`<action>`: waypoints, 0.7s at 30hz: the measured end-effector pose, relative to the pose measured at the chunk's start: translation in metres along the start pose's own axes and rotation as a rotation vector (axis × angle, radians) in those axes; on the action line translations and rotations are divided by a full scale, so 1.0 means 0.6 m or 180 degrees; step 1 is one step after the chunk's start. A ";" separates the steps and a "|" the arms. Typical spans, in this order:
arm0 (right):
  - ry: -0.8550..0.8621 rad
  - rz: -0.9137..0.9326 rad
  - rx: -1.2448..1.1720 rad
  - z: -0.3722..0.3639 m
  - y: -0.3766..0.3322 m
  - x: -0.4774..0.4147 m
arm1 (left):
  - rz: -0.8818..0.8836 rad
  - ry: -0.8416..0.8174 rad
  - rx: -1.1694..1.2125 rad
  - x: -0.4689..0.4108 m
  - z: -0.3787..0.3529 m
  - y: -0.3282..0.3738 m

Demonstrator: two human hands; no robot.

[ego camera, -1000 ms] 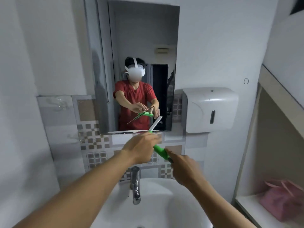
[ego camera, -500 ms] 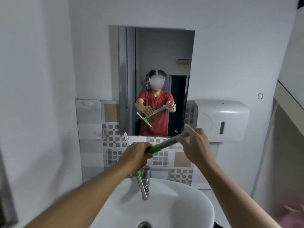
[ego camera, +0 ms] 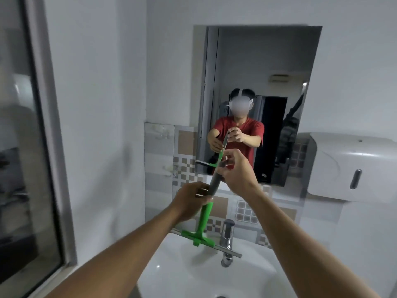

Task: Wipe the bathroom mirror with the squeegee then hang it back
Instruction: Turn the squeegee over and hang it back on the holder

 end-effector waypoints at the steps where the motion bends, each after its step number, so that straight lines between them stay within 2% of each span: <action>1: -0.0049 -0.0006 -0.0064 -0.022 0.002 -0.013 | 0.0043 0.0054 0.0061 -0.004 0.009 -0.017; 9: -0.0438 -0.0096 -0.0423 -0.192 0.035 -0.130 | 0.0493 0.0525 0.0630 -0.065 0.093 -0.161; 16: -0.0527 -0.0048 -0.0382 -0.300 0.075 -0.217 | 0.0547 0.0882 0.0967 -0.137 0.139 -0.263; 21: -0.0480 0.0023 -0.0287 -0.339 0.085 -0.276 | 0.0445 0.1152 0.0997 -0.200 0.163 -0.295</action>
Point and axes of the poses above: each hand's wrist, its own x-axis away from the middle knuckle, its own z-axis out of the back of the hand, y = z × x, the point moved 5 cm from there along -x, towards the middle knuckle, and after that the axes turned 11 degrees about -x, right-handed, at the moved point
